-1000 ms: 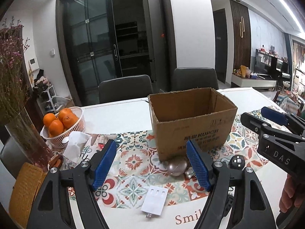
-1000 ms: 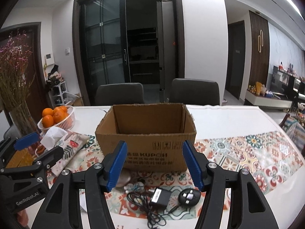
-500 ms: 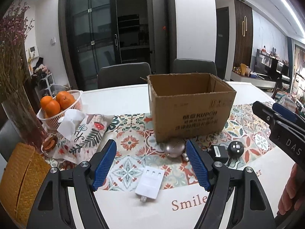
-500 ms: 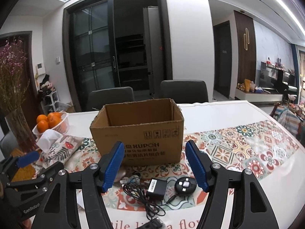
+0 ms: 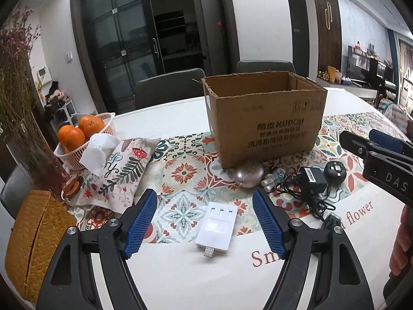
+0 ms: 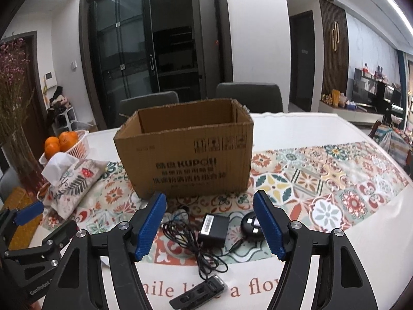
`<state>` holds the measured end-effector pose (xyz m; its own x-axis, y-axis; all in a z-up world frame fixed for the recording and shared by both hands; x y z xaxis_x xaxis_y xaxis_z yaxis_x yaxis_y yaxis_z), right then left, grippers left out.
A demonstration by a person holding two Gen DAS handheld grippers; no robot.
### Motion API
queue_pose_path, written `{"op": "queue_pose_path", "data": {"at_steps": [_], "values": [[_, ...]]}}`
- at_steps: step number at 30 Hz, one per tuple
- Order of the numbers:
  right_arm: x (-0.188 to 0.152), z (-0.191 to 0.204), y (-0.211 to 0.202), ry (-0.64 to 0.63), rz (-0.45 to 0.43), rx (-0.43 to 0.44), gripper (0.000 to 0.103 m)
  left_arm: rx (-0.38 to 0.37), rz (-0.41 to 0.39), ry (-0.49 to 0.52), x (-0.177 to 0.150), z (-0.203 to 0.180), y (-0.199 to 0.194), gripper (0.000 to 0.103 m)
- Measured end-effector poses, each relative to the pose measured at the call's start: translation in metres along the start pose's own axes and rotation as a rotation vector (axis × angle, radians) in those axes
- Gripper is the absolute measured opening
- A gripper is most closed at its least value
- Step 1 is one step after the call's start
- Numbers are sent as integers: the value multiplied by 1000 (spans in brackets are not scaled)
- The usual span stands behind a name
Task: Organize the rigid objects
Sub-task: 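Withdraw both tools from the cardboard box back toward the table items, then grasp the white USB charger with the left tool while the right tool grasps the black power adapter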
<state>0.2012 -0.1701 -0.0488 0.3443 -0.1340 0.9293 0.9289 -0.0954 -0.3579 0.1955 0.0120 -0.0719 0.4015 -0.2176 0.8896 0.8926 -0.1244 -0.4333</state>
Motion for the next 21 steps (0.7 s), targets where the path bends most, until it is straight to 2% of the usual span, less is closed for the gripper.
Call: {"op": "queue_pose_path", "data": {"at_steps": [4, 21], "values": [[-12, -3, 8, 23, 35, 10, 71, 6, 3, 20, -6, -3, 4, 79], [-50, -8, 48, 51, 152, -11, 71, -42, 135, 37, -53, -13, 47, 79]]}}
Point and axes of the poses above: each gripper's, at about its wrist camera, not at the fingertips, and y roughly the way its jaws point, z to its left, x to its top, the point moved 9 cm from there along y, roughly the way its jaws point, and after that the axes turned 13 degrees about -z, right-handed, at the moved point
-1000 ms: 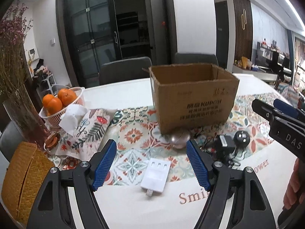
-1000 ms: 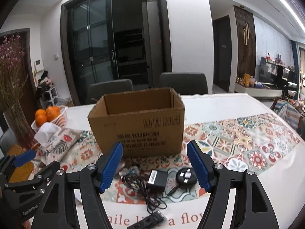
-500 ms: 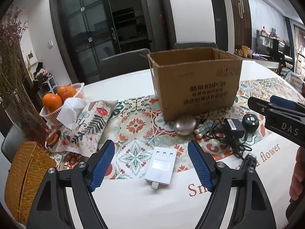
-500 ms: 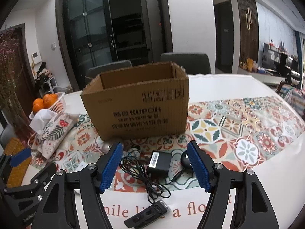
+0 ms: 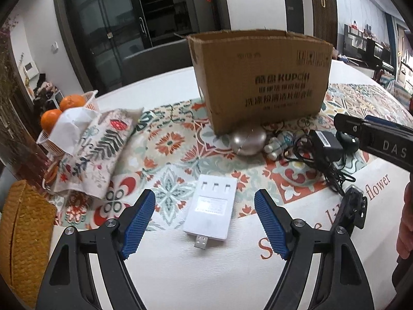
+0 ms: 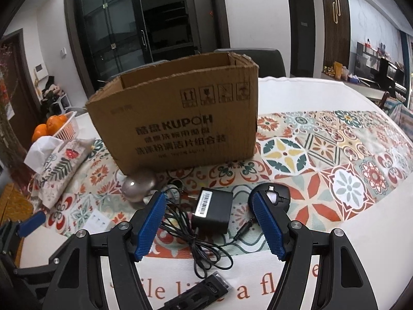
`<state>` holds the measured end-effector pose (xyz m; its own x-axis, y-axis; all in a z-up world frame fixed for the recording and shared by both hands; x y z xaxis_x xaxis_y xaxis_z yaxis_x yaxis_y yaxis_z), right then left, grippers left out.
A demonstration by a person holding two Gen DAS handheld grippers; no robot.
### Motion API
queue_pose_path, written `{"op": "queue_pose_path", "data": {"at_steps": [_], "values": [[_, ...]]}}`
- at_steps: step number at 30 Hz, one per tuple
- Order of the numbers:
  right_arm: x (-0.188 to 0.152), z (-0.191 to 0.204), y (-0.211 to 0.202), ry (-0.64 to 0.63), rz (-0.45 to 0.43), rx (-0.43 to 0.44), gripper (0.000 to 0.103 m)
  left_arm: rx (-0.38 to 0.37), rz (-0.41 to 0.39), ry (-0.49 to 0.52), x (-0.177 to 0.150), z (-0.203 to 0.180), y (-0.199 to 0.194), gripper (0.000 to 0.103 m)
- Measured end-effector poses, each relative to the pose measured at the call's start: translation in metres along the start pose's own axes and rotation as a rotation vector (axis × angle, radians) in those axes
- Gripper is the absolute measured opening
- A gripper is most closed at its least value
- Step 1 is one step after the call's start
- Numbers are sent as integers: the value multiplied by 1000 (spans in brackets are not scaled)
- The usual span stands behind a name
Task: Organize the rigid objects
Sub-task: 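Grasp the white USB charger with the left tool while the right tool grasps the black power adapter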
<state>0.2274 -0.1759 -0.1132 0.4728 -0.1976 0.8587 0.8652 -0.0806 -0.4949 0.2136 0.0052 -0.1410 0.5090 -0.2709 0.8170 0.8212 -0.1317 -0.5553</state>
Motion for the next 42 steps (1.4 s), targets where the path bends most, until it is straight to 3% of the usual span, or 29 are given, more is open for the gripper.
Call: {"op": "queue_pose_path", "data": {"at_steps": [21, 34, 42], "values": [[-21, -5, 36, 14, 63, -34, 71, -55, 90, -64, -30, -4, 41, 77], [-31, -8, 51, 32, 105, -37, 70, -70, 105, -95, -35, -7, 53, 62], [-45, -8, 65, 72, 180, -8, 59, -101, 102, -127, -31, -12, 58, 54]]}}
Point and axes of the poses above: each gripper's, at about its wrist camera, not at the fingertips, and y roughly the way its jaws point, z to its left, x to its top, the point moved 9 cm from there along y, roughly the way its jaws point, and after that the axes turned 13 degrees about -z, right-handed, at the moved point
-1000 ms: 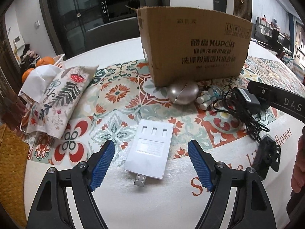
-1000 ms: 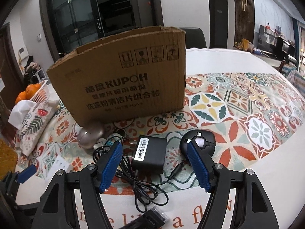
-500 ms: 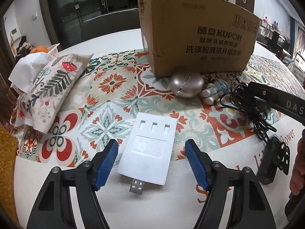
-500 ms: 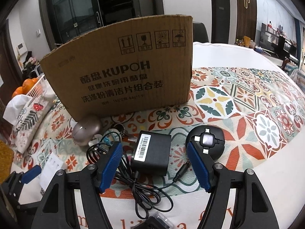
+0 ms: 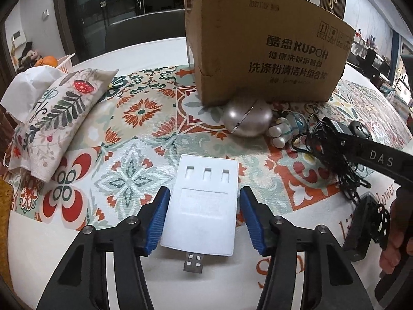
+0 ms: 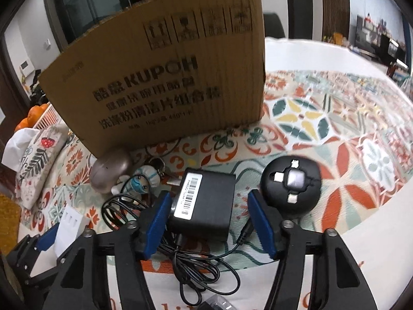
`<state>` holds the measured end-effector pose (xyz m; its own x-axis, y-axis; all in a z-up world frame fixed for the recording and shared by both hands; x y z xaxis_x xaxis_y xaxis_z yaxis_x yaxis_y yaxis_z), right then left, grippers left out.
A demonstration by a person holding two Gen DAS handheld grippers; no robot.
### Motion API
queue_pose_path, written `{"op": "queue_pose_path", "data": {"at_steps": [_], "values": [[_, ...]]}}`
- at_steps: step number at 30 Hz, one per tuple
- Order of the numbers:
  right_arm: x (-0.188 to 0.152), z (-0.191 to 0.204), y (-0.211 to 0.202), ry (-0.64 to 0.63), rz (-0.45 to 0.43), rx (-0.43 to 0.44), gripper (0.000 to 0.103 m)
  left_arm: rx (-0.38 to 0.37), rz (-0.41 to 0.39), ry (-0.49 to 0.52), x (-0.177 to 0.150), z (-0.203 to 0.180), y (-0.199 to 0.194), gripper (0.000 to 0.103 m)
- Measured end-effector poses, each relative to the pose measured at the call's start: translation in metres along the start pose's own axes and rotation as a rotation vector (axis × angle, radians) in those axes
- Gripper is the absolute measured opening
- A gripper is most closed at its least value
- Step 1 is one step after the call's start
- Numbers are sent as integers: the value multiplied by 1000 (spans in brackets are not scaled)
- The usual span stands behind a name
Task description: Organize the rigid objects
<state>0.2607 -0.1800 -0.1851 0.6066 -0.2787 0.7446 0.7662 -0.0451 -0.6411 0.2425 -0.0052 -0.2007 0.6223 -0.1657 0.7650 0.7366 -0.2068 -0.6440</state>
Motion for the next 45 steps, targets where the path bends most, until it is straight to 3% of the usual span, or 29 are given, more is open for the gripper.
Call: {"op": "queue_pose_path", "data": {"at_steps": [3, 5, 11, 29, 45], "values": [[-1, 1, 1, 5, 5, 18, 51, 1, -10, -11, 1, 0, 1, 52], [-2, 3, 1, 4, 13, 24, 50, 4, -15, -16, 2, 1, 2, 47], [0, 5, -4, -15, 4, 31, 43, -14, -14, -60, 4, 1, -1, 47], [18, 3, -39, -14, -52, 77, 43, -15, -95, -87, 41, -7, -38, 47], [59, 9, -97, -49, -197, 116, 43, -34, -218, -92, 89, -19, -84, 47]]}}
Point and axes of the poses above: each gripper's, at about its wrist camera, not at the fingertips, and y roughly the way its jaws point, z to its left, x to its top, the point moved 9 cm from there along y, roughly the way its jaws point, and after that the axes turned 13 degrees about -z, right-handed, at the moved point
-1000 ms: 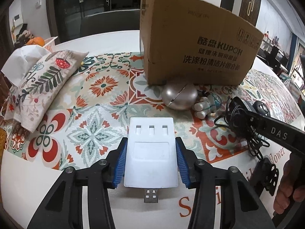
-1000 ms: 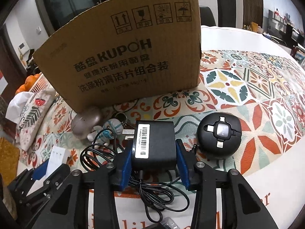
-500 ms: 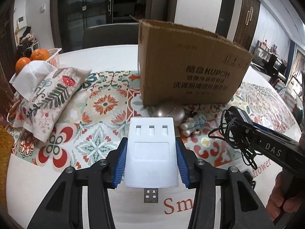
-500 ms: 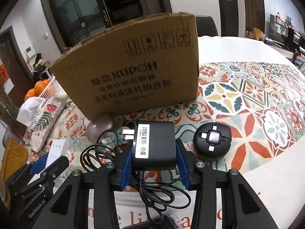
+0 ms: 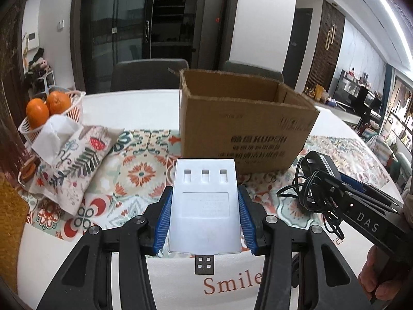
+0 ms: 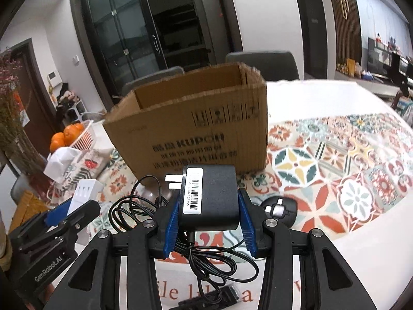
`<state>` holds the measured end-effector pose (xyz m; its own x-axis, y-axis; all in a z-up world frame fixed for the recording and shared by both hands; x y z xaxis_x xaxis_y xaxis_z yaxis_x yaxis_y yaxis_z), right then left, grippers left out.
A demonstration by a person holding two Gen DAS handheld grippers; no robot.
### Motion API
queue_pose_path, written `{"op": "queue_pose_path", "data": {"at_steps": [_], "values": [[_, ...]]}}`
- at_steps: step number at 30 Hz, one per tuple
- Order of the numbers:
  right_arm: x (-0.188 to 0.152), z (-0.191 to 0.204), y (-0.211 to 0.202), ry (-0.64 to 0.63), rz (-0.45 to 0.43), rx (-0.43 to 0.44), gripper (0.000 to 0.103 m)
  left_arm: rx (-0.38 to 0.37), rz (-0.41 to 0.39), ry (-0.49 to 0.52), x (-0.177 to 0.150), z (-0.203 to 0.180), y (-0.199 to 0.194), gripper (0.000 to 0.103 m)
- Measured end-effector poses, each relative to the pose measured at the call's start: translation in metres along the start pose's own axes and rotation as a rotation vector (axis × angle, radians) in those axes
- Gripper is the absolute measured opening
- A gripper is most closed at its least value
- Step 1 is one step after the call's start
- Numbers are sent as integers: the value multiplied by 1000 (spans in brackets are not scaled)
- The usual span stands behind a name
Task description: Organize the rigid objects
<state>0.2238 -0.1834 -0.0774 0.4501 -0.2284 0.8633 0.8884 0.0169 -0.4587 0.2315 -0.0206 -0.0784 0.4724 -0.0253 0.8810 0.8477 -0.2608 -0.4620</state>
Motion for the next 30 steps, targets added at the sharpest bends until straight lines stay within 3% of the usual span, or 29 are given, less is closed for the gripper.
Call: {"op": "queue_pose_path", "data": {"at_steps": [13, 30], "values": [[40, 1, -25, -9, -104, 14, 43, -29, -84, 16, 46, -17, -13, 47], [95, 6, -10, 3, -170, 57, 43, -30, -143, 38, 105, -25, 5, 47]]}}
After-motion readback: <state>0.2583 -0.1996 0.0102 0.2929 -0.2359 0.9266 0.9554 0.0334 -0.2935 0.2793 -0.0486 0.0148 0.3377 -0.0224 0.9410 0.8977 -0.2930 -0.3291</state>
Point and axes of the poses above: each gripper's, at about its wrist camera, not at the fingertips, and y roughly the way its jaws point, z to its left, x to its top, the point moved 9 cm from there along y, roughly the way its jaws point, and after that the axes turned 13 degrees about -z, right-handed, at the moved point
